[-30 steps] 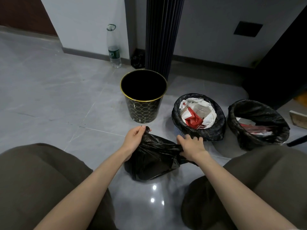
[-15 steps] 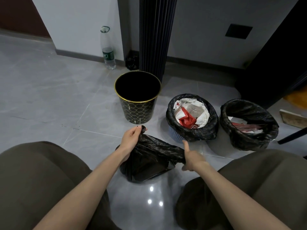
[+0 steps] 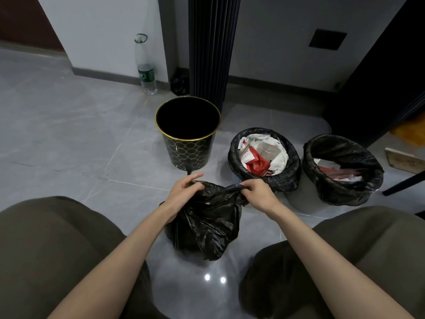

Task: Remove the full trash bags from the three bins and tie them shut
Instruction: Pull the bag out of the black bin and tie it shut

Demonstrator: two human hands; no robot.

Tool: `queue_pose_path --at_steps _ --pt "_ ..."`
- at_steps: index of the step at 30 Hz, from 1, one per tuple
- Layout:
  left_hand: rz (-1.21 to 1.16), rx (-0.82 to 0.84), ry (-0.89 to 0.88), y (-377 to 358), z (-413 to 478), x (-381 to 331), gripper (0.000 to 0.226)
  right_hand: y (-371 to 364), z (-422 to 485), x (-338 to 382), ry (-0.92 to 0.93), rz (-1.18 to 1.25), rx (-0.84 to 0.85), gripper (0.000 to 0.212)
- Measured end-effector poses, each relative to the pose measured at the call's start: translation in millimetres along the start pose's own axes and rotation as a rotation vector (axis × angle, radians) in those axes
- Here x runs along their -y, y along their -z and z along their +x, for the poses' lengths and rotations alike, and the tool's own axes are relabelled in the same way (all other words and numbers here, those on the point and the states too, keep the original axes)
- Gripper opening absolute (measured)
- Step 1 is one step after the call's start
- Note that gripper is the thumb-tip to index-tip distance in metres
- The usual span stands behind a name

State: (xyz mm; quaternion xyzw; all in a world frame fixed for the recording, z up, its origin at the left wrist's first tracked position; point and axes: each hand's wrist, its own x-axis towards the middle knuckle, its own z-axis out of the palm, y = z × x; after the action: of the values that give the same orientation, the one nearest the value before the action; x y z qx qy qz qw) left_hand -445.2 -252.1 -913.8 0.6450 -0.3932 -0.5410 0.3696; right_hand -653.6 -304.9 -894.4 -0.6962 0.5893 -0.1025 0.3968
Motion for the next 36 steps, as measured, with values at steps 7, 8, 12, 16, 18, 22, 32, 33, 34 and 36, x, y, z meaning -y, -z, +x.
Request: queue_pose_path --at_steps 7,8,12,16,18,22,32,33,34,36 --pt "0.67 0.139 -0.059 -13.9 -1.9 12.0 0.111 -7.9 3.9 2.5 -0.089 0.365 0.061 0.023" --pt "0.716 0.121 -0.096 -18.2 -3.7 12.9 0.113 -9.9 2.9 5.5 -0.104 0.427 0.088 0.022" --pt "0.693 0.03 -0.115 -32.8 -2.2 17.2 0.103 -18.6 -2.8 17.1 -0.096 0.554 0.23 0.027" --pt "0.664 -0.026 -0.074 -44.3 2.8 22.9 0.06 -18.9 -4.4 24.6 -0.065 0.533 0.236 0.026" --pt "0.675 -0.048 -0.065 -42.6 6.3 28.4 0.039 -13.2 -3.8 26.8 -0.09 0.559 0.197 0.026" --pt "0.759 -0.055 -0.086 -36.4 10.8 37.8 0.028 -7.2 -1.2 21.4 -0.281 0.854 0.052 0.03" --pt "0.946 -0.001 -0.172 -36.2 13.3 48.4 0.029 -12.4 -4.3 14.2 0.184 -0.148 -0.032 0.007" --pt "0.95 0.0 -0.17 -37.1 13.2 48.4 0.031 -13.9 -6.3 17.7 0.282 -0.289 0.042 0.014" --pt "0.952 -0.001 -0.169 -37.6 13.2 48.2 0.032 -17.0 -8.3 20.8 0.349 -0.421 0.112 0.028" --pt "0.947 0.004 -0.165 -37.6 13.1 48.4 0.033 -26.8 -9.4 20.2 0.407 -0.669 0.15 0.046"
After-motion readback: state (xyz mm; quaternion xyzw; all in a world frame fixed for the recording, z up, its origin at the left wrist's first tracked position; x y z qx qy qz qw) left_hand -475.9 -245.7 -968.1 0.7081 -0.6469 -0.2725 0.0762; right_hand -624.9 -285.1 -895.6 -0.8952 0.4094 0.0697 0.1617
